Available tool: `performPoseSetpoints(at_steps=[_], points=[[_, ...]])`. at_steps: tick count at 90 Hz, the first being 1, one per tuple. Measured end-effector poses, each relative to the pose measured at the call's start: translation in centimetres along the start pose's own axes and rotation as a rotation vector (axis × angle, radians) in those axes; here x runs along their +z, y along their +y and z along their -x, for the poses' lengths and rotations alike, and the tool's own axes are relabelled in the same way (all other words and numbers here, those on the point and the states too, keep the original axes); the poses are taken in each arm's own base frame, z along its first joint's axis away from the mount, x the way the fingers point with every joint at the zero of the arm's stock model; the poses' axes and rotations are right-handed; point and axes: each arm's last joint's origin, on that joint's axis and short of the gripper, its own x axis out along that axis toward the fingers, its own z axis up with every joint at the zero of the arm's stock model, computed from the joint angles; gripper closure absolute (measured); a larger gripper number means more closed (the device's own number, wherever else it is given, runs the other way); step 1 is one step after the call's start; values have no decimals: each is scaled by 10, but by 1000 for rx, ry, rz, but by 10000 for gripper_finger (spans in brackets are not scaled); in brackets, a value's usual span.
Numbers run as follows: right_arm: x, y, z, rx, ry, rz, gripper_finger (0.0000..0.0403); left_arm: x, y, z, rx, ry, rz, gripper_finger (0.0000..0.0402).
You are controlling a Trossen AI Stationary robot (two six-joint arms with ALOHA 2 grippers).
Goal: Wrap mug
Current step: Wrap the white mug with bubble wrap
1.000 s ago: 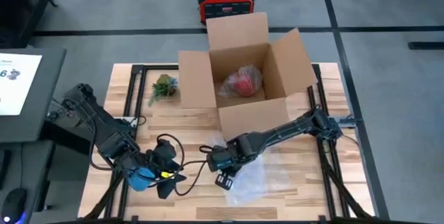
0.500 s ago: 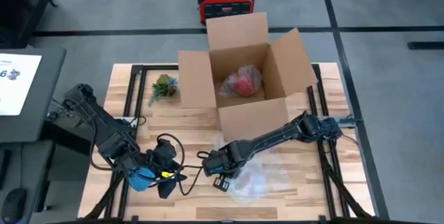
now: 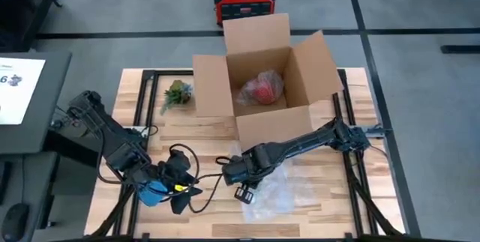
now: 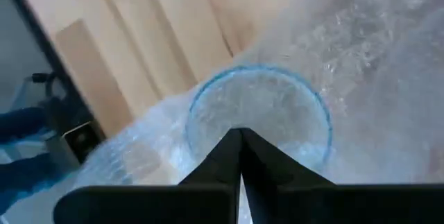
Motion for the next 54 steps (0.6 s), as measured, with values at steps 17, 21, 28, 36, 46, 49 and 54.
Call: performPoseSetpoints(at_steps=[17,21,28,36,46,49,54], points=[[-3,6,4,15,-10,-2,403,0,0,0,0,0,0,230],[-3,7,-2,-2,-9,0,403,0,0,0,1,0,-4,230],[-2,9,-20,-43,4,11,403,0,0,0,3,2,-14,230],[2,6,-40,-105,21,9,403,0,0,0,3,5,-22,230],[7,3,-64,-156,42,24,403,0,0,0,3,5,-29,230],[8,3,-70,-162,49,31,403,0,0,0,3,5,-29,230],[8,3,-81,-180,68,36,403,0,0,0,4,4,-29,230]])
